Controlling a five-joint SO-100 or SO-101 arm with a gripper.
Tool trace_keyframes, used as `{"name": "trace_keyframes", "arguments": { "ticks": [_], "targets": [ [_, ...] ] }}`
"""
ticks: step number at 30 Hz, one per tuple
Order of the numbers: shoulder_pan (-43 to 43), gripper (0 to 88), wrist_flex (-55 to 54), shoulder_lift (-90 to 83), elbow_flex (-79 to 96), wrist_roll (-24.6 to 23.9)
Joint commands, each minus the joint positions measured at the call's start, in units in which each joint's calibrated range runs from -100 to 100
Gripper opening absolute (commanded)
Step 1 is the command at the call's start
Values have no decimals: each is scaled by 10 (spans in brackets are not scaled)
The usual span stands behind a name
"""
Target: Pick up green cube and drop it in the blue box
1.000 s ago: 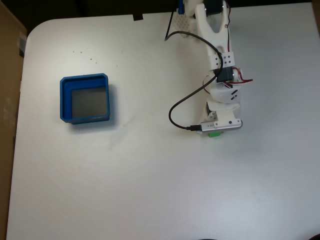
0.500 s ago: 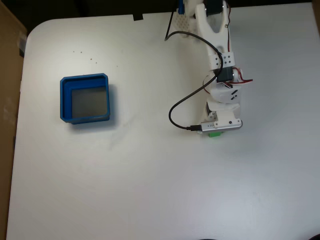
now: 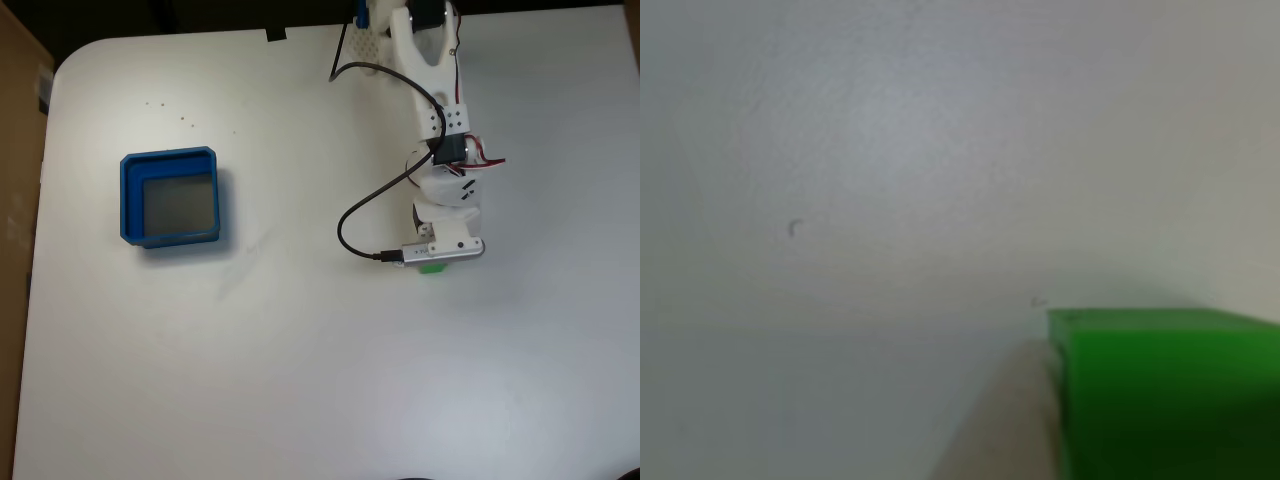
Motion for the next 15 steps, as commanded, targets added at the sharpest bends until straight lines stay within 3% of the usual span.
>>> {"name": "trace_keyframes", "arguments": {
  "ticks": [1,15],
  "targets": [
    [4,28,-6,-12,-29,1],
    [6,5,-5,-26,-28,1]
  ]
}}
